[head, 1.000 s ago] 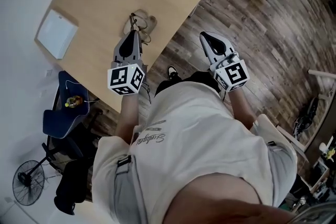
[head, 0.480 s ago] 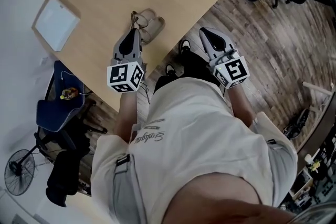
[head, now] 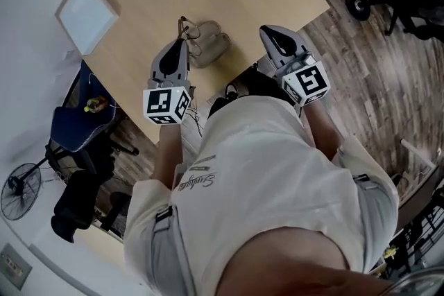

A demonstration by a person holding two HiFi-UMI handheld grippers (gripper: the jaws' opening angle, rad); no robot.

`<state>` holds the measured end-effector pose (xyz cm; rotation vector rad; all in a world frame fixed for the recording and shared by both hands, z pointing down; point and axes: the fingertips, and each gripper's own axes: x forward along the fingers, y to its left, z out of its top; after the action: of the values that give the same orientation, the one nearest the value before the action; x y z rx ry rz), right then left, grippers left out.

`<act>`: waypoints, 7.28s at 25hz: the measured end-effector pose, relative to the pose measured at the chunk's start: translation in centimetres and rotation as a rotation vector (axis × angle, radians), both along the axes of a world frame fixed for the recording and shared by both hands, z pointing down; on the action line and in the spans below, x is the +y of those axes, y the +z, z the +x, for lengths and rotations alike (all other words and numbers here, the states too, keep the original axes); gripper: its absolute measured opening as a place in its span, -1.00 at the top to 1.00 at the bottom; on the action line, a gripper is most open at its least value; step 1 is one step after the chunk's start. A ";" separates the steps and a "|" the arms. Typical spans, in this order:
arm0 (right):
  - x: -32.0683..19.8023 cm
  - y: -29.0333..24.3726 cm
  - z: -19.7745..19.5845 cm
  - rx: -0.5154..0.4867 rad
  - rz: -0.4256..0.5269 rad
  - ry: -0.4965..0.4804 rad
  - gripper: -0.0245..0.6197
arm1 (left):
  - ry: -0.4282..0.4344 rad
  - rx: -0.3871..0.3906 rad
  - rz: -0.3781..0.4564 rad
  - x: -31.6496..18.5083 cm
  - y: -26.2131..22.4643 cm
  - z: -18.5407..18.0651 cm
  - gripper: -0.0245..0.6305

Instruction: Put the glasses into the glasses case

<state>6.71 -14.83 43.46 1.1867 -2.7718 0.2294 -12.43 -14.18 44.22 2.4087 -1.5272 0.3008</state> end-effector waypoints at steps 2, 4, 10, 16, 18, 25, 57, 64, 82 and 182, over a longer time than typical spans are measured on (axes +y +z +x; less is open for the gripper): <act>-1.7 0.2 -0.2 -0.008 0.001 -0.041 0.94 | -0.014 -0.017 -0.003 -0.8 -0.1 0.2 0.85; -3.4 0.4 -0.4 -0.014 0.001 -0.075 0.94 | -0.016 -0.037 -0.009 -1.6 -0.1 0.4 0.85; -7.1 1.3 -1.5 -0.036 -0.008 -0.170 0.93 | -0.028 -0.107 -0.039 -3.0 0.5 0.5 0.85; -8.8 2.6 -2.8 -0.043 -0.037 -0.278 0.94 | -0.036 -0.184 -0.082 -3.2 1.8 0.5 0.85; -9.2 3.0 -3.2 -0.042 -0.038 -0.307 0.94 | -0.040 -0.206 -0.089 -3.3 2.1 0.4 0.85; -10.2 4.2 -4.2 -0.025 -0.046 -0.344 0.94 | 0.010 -0.257 -0.141 -3.4 4.5 0.4 0.85; -8.4 8.6 -5.1 0.062 -0.162 -0.190 0.94 | 0.504 -0.402 -0.536 -0.3 21.3 1.3 0.85; -8.1 8.5 -5.2 0.067 -0.161 -0.190 0.94 | 0.563 -0.435 -0.563 0.0 22.4 1.6 0.85; -7.4 9.7 -2.7 0.051 -0.194 -0.134 0.94 | 0.720 -0.548 -0.675 1.2 25.1 3.3 0.85; -7.7 -13.5 -14.3 -0.045 0.204 -0.369 0.94 | -0.305 -0.013 0.182 -4.7 -11.7 -10.6 0.88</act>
<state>-7.58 -22.57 29.96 0.6852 -3.0423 -0.0641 -22.99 -18.85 32.54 2.2573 -1.9710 0.1172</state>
